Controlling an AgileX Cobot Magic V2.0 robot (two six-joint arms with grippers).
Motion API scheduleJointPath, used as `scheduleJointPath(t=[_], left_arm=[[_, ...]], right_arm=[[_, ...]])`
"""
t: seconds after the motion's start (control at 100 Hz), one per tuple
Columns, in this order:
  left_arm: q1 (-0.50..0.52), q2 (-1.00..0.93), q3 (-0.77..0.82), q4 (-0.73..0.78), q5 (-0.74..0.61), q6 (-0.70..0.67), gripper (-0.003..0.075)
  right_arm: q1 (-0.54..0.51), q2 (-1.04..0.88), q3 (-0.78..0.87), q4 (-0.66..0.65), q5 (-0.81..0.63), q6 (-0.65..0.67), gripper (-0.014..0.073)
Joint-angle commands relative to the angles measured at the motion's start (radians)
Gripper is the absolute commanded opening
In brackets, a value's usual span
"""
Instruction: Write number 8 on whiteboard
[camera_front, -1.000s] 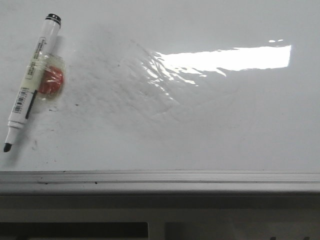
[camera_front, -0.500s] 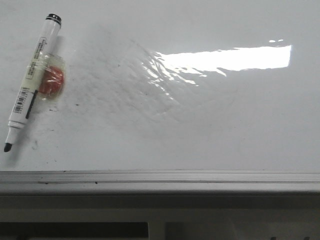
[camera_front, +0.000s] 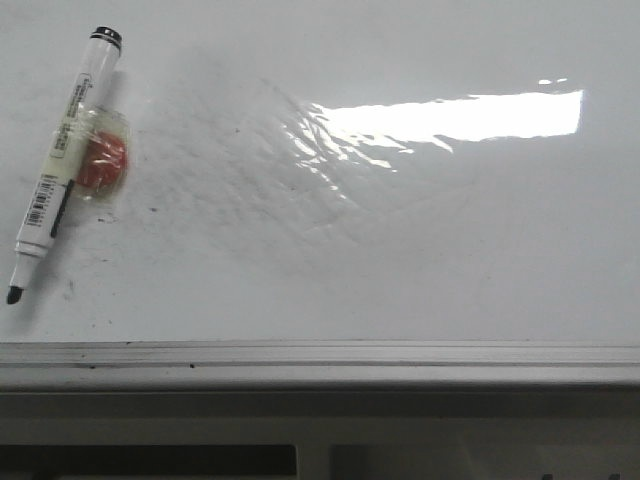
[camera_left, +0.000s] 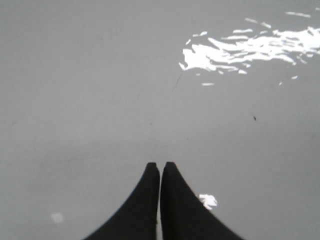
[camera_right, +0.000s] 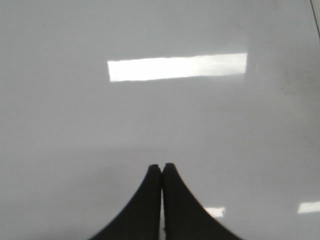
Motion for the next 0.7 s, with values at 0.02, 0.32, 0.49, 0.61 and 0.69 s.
scheduleJointPath(t=[0.02,0.32,0.49,0.61,0.69], left_arm=[[-0.007,-0.027,0.039,-0.017,-0.139,-0.01,-0.002],[-0.007,0.035,-0.11,-0.037,-0.003,-0.01,-0.0021],[-0.007,0.124,-0.176,-0.039,0.004,-0.01,-0.002],[-0.007,0.17,-0.185,-0.039,0.004,-0.01,-0.0018],[-0.007,0.198,-0.185,-0.039,-0.001,-0.01,0.0038]], right_arm=[[-0.008,-0.019,-0.036,0.027,0.004,-0.008,-0.0063],[0.004,0.095,-0.187,0.069,0.196,-0.008,-0.0063],[0.004,0.217,-0.289,0.085,0.304,-0.008,-0.0063],[0.004,0.256,-0.305,0.098,0.293,-0.008,-0.0063],[0.004,0.26,-0.305,0.098,0.309,-0.008,-0.0063]])
